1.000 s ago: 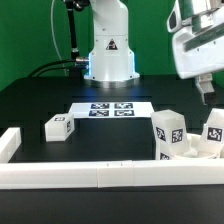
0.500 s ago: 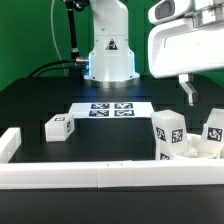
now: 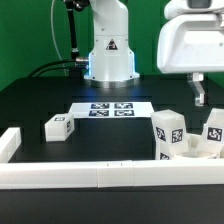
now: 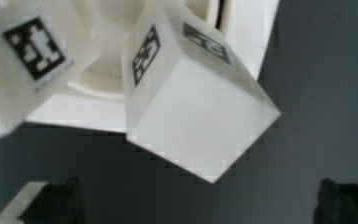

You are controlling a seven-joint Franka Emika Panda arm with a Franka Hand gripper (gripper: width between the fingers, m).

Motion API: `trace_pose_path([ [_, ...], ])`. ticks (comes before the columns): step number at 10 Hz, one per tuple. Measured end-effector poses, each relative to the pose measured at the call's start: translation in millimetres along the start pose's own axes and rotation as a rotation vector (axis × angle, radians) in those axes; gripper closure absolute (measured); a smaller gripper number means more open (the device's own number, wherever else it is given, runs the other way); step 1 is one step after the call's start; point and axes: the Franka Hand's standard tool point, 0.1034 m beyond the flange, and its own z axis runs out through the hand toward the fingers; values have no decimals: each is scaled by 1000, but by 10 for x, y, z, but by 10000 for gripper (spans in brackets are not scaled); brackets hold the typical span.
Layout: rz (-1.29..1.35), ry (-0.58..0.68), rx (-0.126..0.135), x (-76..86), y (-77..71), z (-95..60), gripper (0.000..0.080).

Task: Assemble stool

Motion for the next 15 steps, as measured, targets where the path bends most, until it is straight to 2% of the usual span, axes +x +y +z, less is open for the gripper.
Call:
trace_pose_path([
  [1, -125, -12, -6, -8, -7, -4, 151],
  [6, -432, -25, -38, -35, 103, 7, 151],
  [7, -477, -130, -13, -182, 100, 57, 151],
  [8, -563, -181, 0, -195, 113, 91, 151],
  [11, -721, -155, -31, -200, 32, 173, 151],
  [13, -738, -158, -35, -198, 73, 174, 151],
  [15, -676, -209, -26, -270, -1, 248, 151],
])
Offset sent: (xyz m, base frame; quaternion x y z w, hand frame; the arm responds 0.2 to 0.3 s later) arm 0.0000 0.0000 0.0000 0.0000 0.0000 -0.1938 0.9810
